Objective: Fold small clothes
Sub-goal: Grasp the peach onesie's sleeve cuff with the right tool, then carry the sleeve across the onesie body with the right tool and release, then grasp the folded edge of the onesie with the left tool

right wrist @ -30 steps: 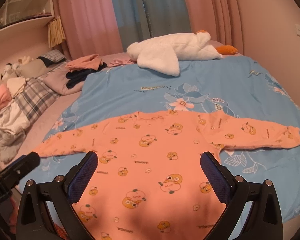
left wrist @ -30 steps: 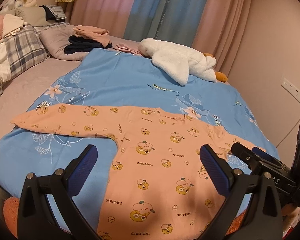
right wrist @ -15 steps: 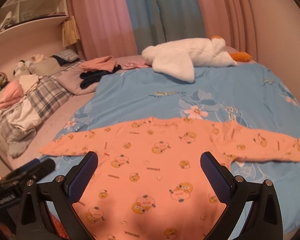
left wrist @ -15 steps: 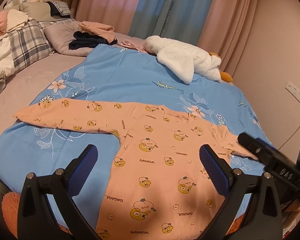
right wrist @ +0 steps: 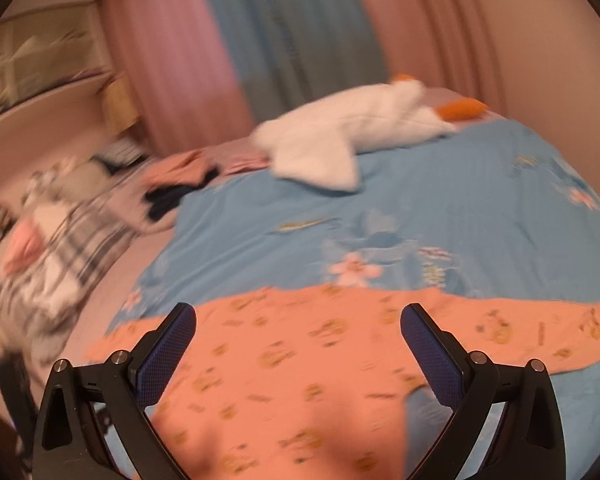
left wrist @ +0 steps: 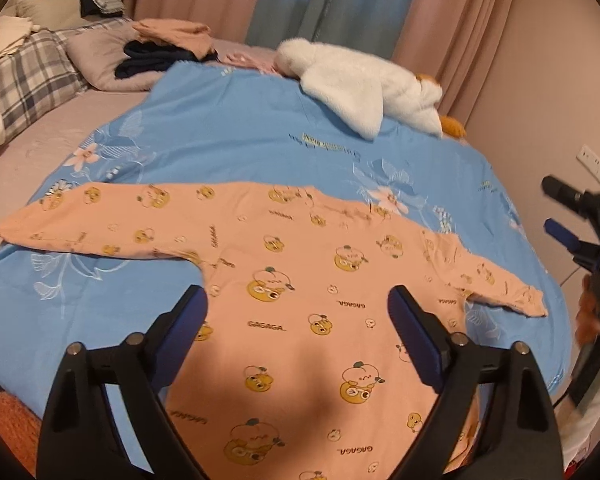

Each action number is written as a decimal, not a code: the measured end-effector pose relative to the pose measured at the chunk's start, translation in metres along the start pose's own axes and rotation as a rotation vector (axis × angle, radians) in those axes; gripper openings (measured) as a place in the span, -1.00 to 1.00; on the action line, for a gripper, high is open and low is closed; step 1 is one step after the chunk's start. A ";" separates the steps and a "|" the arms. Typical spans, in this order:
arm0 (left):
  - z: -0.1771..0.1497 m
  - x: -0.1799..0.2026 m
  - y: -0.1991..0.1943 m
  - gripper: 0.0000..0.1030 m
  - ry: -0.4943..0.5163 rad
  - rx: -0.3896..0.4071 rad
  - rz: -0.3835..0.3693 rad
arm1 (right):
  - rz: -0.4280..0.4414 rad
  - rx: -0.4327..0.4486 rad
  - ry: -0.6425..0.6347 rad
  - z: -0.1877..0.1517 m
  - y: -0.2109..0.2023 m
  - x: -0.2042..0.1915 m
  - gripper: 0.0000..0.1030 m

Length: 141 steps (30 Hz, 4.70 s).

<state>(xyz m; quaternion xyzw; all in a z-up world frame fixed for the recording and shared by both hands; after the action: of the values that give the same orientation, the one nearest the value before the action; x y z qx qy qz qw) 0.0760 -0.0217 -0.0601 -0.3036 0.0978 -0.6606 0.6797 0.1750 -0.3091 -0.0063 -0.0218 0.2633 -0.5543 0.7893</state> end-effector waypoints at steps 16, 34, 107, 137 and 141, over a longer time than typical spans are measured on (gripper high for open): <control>-0.029 0.040 0.095 -0.06 -0.008 -0.246 -0.091 | -0.555 0.084 0.511 -0.026 -0.052 0.243 0.37; -0.055 0.070 0.134 -0.06 0.051 -0.328 -0.128 | -0.647 0.096 0.691 -0.068 -0.049 0.314 -0.86; -0.034 0.098 0.157 0.26 -0.055 -0.353 -0.227 | -0.175 -0.173 0.141 -0.043 0.057 0.100 0.43; 0.003 0.148 0.157 -0.87 -0.101 -0.248 -0.305 | -0.262 -0.112 0.350 -0.044 0.033 0.179 0.43; 0.024 0.144 0.150 -0.87 -0.101 -0.190 -0.293 | -0.252 -0.113 0.344 -0.043 0.034 0.177 0.43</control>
<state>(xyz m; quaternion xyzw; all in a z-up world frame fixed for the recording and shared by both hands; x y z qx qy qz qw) 0.2303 -0.1609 -0.0839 -0.4103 0.0804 -0.7242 0.5484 0.2293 -0.4417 -0.1233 -0.0037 0.4198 -0.6286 0.6547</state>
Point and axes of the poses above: each gripper's, at about its wrist camera, not at the fingertips, and y roughly the way its jaws point, x to its right, z to its top, the point moved 3 cm from there along y, roughly the way its jaws point, and after that the axes turned 9 degrees about x, right-handed, at the moved point
